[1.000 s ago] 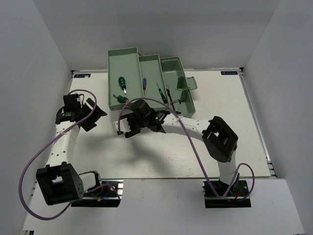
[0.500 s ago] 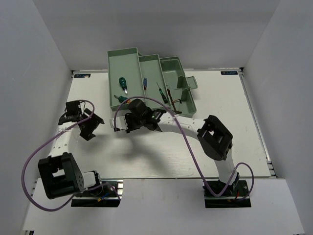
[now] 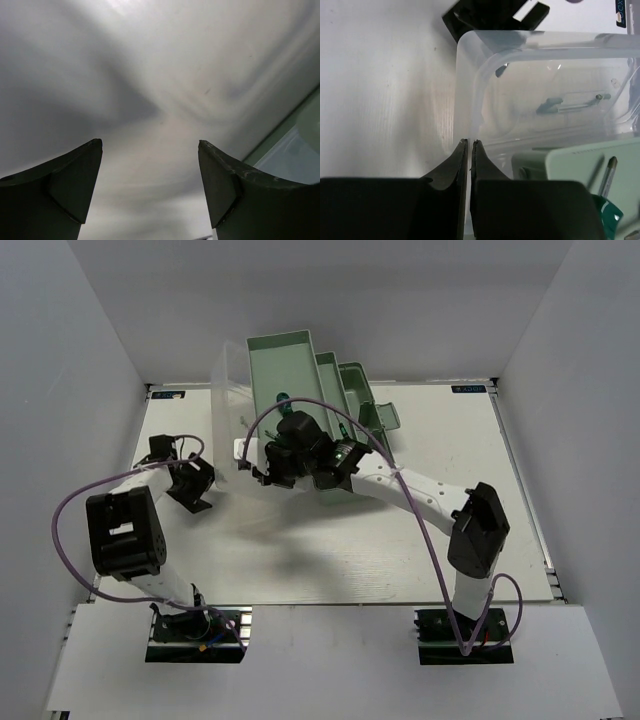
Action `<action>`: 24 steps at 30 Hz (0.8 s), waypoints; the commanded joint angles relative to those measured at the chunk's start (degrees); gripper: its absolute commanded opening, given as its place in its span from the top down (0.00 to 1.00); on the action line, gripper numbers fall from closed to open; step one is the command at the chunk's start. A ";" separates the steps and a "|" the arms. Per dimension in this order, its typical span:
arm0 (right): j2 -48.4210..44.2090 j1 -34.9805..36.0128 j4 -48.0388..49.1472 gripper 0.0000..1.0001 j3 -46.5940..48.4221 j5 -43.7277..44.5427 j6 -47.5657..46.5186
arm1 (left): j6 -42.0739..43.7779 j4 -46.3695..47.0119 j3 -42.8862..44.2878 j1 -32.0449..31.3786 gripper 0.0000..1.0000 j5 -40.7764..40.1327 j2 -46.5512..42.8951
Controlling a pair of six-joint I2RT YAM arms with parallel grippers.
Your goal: Sort the tools into containers
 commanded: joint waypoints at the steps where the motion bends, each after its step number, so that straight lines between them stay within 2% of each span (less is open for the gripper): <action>1: -6.28 0.56 8.67 1.00 3.62 -6.95 3.74 | 0.32 3.95 4.41 -0.85 0.13 6.24 3.45; 5: -5.59 0.47 5.71 1.00 3.26 -8.98 4.28 | 0.85 7.28 10.11 -2.60 0.13 11.42 6.88; 6: -5.50 0.65 4.99 0.94 3.61 -10.28 4.28 | 1.63 6.68 11.44 -2.61 0.13 11.43 7.50; 7: -5.50 0.65 4.11 0.75 3.79 -10.90 4.19 | 1.64 5.89 12.67 -3.13 0.13 11.43 7.51; 8: -6.28 0.47 4.10 0.50 3.70 -10.65 4.54 | 2.25 5.88 13.73 -3.14 0.13 11.43 8.20; 10: -9.43 0.21 3.49 0.43 2.92 -8.99 4.02 | 2.77 3.95 15.93 -3.75 0.13 11.43 8.21; 12: -13.38 0.03 4.45 0.43 1.60 -5.31 3.93 | 2.78 3.43 16.99 -3.75 0.13 11.43 8.21; 14: -17.61 -0.84 8.13 0.49 -2.60 -1.34 5.41 | 2.78 2.72 18.56 -3.75 0.13 10.82 8.21; 16: -24.80 -2.07 16.36 0.56 -7.71 1.38 5.60 | 3.31 1.93 19.44 -4.37 0.13 10.82 8.21; 17: -26.05 -2.34 18.50 0.60 -10.51 2.44 2.38 | 3.31 1.40 20.32 -4.37 0.13 10.30 8.21; 18: -28.32 -2.34 19.13 0.70 -11.32 5.41 1.04 | 3.31 1.40 20.94 -4.89 0.13 10.29 7.69; 20: -28.00 -2.43 19.13 0.84 -8.80 16.03 -1.68 | 3.31 0.61 23.56 -5.50 0.13 10.29 7.68; 21: -25.91 -4.52 19.05 0.97 -8.08 28.95 -1.26 | 3.31 0.00 24.89 -5.51 0.13 10.29 7.68; 23: -24.22 -9.95 18.17 1.00 -7.46 35.46 1.45 | 3.83 -1.67 29.54 -7.17 0.13 9.68 8.38; 24: -22.91 -14.68 16.77 1.00 -7.98 38.63 8.43 | 4.44 -1.68 31.12 -7.79 0.13 9.68 8.39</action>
